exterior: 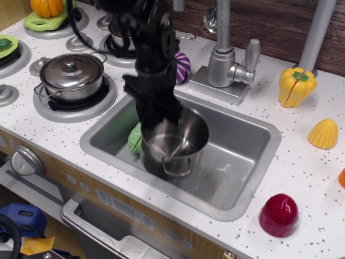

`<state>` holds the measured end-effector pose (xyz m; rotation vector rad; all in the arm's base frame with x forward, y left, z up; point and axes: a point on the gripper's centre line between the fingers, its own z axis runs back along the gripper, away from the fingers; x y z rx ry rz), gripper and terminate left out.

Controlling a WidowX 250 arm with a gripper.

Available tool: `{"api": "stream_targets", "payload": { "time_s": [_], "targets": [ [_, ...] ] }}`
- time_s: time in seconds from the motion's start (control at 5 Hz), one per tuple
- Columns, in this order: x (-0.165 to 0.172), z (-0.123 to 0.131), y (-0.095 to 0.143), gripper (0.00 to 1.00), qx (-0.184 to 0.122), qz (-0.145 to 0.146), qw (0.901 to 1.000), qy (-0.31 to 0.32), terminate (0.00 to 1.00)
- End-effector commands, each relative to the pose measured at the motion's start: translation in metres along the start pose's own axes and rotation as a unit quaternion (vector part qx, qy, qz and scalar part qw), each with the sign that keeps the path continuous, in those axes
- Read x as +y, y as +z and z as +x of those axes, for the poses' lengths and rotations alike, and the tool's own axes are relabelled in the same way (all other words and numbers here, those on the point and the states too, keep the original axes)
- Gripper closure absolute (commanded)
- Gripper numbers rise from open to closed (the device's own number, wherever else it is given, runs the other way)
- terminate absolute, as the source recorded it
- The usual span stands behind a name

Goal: Pick up pot from sink

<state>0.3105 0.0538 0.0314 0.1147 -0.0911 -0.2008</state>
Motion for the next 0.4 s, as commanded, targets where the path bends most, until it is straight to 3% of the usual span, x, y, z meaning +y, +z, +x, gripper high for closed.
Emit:
{"api": "stream_targets", "payload": {
  "time_s": [0.0, 0.2],
  "targets": [
    [0.0251, 0.0143, 0.0516, 1.00, -0.037, 0.032, 0.9987, -0.014, 0.00],
    [0.0266, 0.0166, 0.0545, 1.00, -0.056, 0.037, 0.9973, -0.030, 1.00]
  ]
}}
